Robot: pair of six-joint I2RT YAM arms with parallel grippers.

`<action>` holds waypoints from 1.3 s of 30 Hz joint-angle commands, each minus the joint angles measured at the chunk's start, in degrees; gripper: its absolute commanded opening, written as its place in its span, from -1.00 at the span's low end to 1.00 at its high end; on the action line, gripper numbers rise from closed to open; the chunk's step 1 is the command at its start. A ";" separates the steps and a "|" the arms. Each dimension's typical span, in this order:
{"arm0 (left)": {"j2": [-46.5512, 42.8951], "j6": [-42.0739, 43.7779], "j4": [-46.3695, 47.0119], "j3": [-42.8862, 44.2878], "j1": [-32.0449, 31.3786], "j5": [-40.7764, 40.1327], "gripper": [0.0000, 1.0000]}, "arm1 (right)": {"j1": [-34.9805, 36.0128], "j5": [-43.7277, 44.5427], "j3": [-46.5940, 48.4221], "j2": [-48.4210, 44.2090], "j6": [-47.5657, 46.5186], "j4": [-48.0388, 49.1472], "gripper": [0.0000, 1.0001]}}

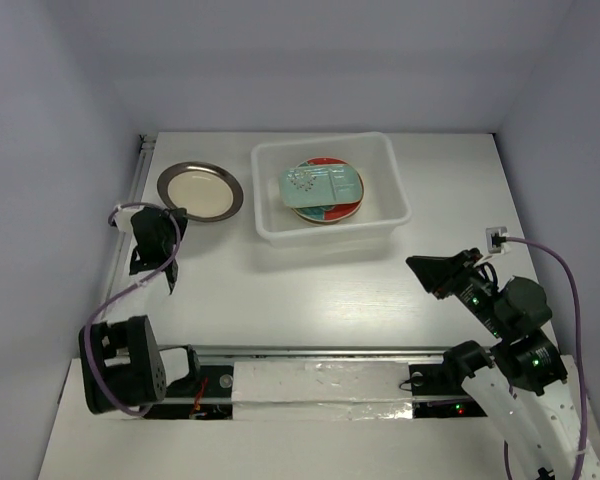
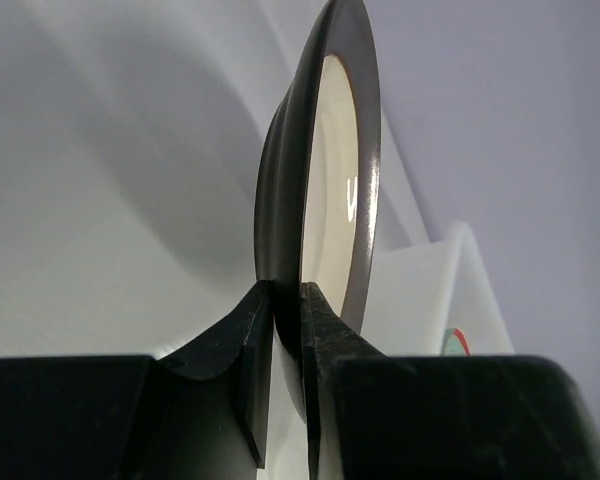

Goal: Place the plates into the plastic bin on the countertop

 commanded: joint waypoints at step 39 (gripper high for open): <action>20.41 -0.49 17.28 29.81 -33.38 8.23 -1.00 | -0.20 0.89 -4.24 0.72 1.00 2.75 -1.00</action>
